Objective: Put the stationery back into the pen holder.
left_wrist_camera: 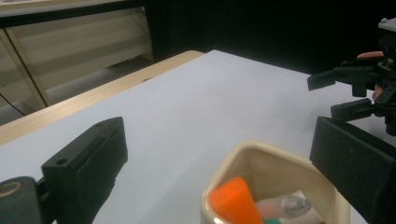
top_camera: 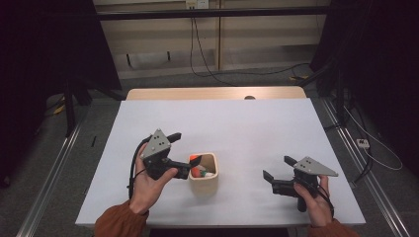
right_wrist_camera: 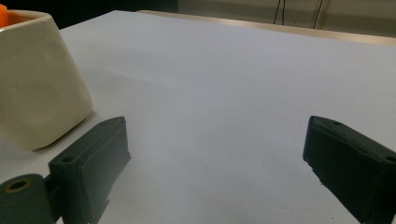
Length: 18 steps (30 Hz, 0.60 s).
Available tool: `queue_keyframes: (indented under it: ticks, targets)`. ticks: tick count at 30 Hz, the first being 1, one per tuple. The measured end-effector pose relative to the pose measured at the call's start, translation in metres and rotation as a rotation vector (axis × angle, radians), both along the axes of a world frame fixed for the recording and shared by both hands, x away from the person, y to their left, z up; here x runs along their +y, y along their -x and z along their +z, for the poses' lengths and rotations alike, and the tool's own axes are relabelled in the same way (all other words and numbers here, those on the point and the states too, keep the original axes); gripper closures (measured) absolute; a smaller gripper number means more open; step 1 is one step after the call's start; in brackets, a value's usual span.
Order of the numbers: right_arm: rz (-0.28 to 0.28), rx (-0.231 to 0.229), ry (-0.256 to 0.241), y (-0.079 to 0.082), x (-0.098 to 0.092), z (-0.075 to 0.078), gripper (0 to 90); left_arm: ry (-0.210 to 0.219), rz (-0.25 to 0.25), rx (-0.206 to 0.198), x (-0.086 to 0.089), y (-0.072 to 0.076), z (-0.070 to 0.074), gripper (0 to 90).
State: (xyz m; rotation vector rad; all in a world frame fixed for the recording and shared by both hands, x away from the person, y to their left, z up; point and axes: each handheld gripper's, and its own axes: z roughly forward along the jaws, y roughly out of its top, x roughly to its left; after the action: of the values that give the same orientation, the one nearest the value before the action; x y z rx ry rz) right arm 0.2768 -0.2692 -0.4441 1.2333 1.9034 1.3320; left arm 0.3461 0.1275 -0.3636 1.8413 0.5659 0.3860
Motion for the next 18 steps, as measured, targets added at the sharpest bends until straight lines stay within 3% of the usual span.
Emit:
queue_keyframes:
  ticks: [5, 18]
  targets:
    - [0.002, 0.006, -0.004, 0.0, 0.001, 0.0, 6.4, 0.001, 0.005, 0.006, 0.01, 0.0, -0.001, 3.6]
    - [0.003, 0.006, -0.002, 0.0, -0.001, -0.001, 6.2, -0.037, 0.085, 0.025, 0.032, 0.001, -0.009, 4.0]
